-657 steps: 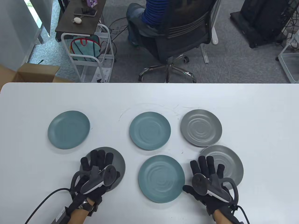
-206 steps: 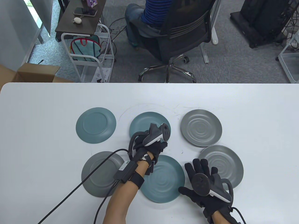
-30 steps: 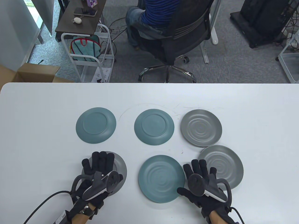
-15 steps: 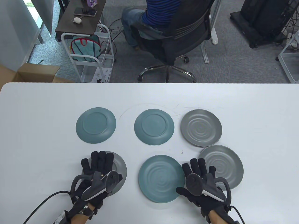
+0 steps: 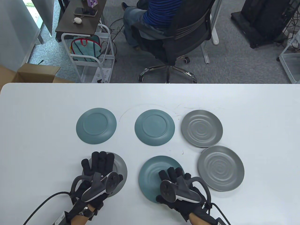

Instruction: Flip plate to back facing up

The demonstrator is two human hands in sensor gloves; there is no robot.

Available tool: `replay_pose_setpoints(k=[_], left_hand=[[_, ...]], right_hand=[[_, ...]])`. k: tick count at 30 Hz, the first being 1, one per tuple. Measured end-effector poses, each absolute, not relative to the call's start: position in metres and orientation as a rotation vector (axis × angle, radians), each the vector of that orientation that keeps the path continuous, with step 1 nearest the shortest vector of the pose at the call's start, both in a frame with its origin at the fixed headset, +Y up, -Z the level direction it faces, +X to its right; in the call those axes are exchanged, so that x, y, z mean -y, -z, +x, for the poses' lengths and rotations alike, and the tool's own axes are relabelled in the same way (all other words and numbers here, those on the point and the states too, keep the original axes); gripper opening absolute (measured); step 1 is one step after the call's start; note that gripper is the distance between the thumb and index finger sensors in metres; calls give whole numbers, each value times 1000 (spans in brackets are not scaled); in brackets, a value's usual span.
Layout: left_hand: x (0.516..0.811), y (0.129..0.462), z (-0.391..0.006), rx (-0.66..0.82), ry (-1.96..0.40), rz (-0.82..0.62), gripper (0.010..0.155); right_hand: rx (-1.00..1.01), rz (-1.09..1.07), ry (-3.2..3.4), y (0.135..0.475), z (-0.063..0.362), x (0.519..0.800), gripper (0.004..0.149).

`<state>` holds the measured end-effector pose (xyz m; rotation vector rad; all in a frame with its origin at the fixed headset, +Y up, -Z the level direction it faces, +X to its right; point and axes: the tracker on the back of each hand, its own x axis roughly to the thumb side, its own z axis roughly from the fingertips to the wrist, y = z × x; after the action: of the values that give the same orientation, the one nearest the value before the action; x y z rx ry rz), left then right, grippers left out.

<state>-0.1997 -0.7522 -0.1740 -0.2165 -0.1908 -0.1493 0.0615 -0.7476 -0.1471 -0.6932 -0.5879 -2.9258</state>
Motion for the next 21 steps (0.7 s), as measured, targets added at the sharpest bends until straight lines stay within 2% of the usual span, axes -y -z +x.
replay_pose_setpoints(k=[6, 9, 11, 17, 21], left_hand=[[752, 173, -199, 195, 146, -213, 90], [752, 173, -199, 196, 143, -211, 90], [752, 173, -199, 196, 140, -210, 90], [751, 175, -201, 190, 133, -204, 90], [750, 175, -202, 184, 131, -202, 89]], right_hand=[[652, -747, 2807, 140, 28, 771, 92], [467, -743, 2734, 136, 17, 775, 87], [434, -760, 2706, 134, 13, 777, 86], [449, -790, 2680, 129, 4, 778, 79], [430, -832, 2784, 129, 11, 761, 71]])
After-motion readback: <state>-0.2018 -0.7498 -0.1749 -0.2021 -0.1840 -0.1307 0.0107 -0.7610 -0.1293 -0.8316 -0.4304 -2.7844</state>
